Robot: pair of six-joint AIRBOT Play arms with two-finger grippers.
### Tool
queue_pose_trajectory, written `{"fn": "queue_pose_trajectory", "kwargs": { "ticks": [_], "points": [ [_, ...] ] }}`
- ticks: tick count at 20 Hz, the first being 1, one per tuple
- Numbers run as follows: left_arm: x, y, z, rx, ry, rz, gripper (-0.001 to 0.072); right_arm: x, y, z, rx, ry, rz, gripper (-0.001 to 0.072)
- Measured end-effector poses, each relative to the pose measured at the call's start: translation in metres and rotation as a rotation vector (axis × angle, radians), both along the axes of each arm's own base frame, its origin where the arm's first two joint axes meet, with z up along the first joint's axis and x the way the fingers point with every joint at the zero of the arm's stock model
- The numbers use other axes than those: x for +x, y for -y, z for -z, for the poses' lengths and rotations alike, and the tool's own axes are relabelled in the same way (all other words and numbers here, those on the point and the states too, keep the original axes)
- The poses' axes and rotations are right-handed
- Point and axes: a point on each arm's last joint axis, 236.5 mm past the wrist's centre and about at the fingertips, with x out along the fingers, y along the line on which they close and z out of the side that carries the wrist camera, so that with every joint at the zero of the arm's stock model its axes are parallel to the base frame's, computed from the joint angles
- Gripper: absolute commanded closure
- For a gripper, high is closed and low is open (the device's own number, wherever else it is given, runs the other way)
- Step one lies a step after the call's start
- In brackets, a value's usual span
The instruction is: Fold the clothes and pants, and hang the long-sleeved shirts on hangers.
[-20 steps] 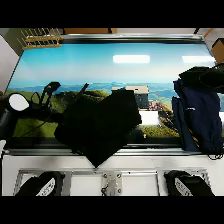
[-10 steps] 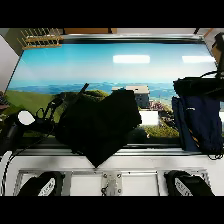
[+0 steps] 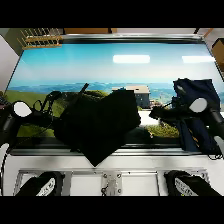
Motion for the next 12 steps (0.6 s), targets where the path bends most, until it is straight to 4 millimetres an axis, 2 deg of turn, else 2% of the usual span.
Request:
{"fn": "queue_pose_trajectory", "kwargs": {
  "ticks": [2, 4, 9, 10, 12],
  "points": [
    [0.002, 0.0, -0.003, 0.0, 0.007, 0.001, 0.0689, 0.0, -0.017, 0.034, 0.087, -0.084, 0.066, 0.0006],
    [0.003, 0.0, -0.005, 0.0, 0.01, 0.001, 0.0689, 0.004, -0.038, 0.057, 0.165, -0.132, 0.101, 0.0006],
    [0.004, 0.0, -0.007, -0.001, 0.014, -0.001, 0.0689, 0.013, -0.082, 0.086, 0.259, -0.159, 0.143, 0.0011],
    [0.005, 0.0, -0.007, -0.001, 0.014, -0.001, 0.0689, 0.015, -0.089, 0.088, 0.268, -0.153, 0.149, 0.0052],
    [0.005, 0.0, -0.007, -0.001, 0.014, -0.001, 0.0689, 0.018, -0.095, 0.094, 0.256, -0.132, 0.149, 0.0541]
  ]
}}
